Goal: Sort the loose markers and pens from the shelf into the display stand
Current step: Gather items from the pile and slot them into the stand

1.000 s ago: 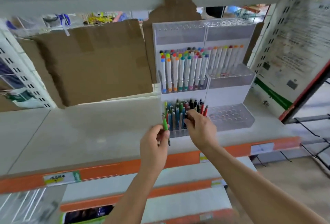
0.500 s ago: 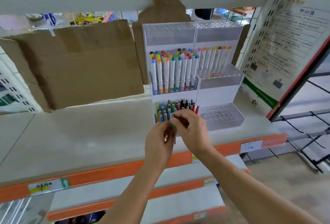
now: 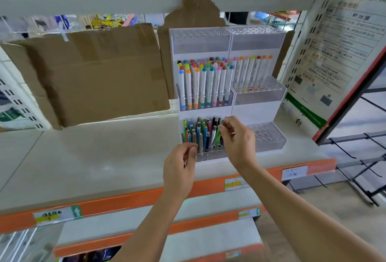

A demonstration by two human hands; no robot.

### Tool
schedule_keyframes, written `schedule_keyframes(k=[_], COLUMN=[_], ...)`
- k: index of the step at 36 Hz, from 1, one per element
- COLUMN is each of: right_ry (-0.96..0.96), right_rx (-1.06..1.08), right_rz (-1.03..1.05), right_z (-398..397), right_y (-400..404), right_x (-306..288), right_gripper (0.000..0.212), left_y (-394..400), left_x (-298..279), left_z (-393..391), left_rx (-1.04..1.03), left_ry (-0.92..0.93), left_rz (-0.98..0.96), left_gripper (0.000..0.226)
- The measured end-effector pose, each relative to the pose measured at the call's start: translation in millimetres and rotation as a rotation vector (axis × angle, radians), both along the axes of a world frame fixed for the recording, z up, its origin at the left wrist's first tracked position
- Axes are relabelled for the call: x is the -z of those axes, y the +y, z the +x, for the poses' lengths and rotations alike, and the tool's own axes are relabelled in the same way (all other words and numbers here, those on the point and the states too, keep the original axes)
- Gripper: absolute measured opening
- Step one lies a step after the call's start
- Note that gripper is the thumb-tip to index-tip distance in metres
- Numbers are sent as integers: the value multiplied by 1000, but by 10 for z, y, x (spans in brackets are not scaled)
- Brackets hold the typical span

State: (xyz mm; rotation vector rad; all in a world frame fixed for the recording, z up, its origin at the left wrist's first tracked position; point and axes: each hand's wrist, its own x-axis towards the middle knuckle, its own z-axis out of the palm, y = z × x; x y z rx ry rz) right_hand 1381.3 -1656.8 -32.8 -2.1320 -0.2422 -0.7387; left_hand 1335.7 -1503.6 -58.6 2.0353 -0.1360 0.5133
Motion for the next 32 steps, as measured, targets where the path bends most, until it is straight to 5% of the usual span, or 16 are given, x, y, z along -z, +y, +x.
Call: schedule_keyframes(k=[23,32], right_ry=[318,-98], right_rx=[81,-43], right_rz=[-289,-362], right_z=[-19,-166], right_y=[38,219], right_x=[138,-51], right_gripper=[12,30], left_y=[109,382], left_x=[37,-68], left_z=[-97,-206], left_rx=[-117,-227], left_ry=[33,25], left_rz=[37,111], left_gripper=[22,20])
